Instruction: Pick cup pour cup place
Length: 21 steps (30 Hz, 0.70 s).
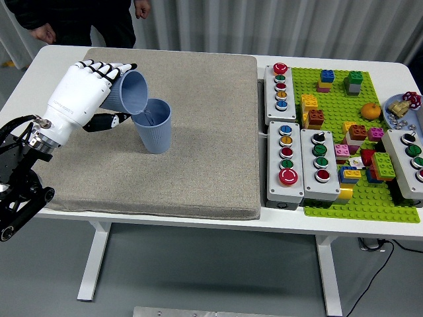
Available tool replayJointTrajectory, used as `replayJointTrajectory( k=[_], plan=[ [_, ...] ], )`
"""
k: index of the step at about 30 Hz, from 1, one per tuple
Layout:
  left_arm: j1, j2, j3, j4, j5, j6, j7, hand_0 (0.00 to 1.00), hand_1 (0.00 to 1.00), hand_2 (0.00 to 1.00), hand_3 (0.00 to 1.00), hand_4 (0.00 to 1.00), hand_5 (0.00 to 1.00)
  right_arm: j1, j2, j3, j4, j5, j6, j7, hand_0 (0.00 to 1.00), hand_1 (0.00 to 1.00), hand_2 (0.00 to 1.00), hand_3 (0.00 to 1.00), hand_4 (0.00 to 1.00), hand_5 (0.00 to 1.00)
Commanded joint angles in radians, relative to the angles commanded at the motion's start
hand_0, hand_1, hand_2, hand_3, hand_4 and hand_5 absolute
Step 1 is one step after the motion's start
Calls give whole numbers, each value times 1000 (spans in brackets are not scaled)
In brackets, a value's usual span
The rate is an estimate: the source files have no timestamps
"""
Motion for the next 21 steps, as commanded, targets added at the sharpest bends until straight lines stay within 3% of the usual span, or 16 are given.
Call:
replayJointTrajectory(
  k=[10,21],
  plan=[
    [-25,16,32,1,15,0,22,441,551,761,816,578,25,-1,-1,-1,0,2,-1,1,742,703,720,639,233,385],
    [-37,26,63,18,5,0,11,448,552,759,803,564,2,-7,2,1,0,-3,-1,0,742,703,721,640,231,384]
  ],
)
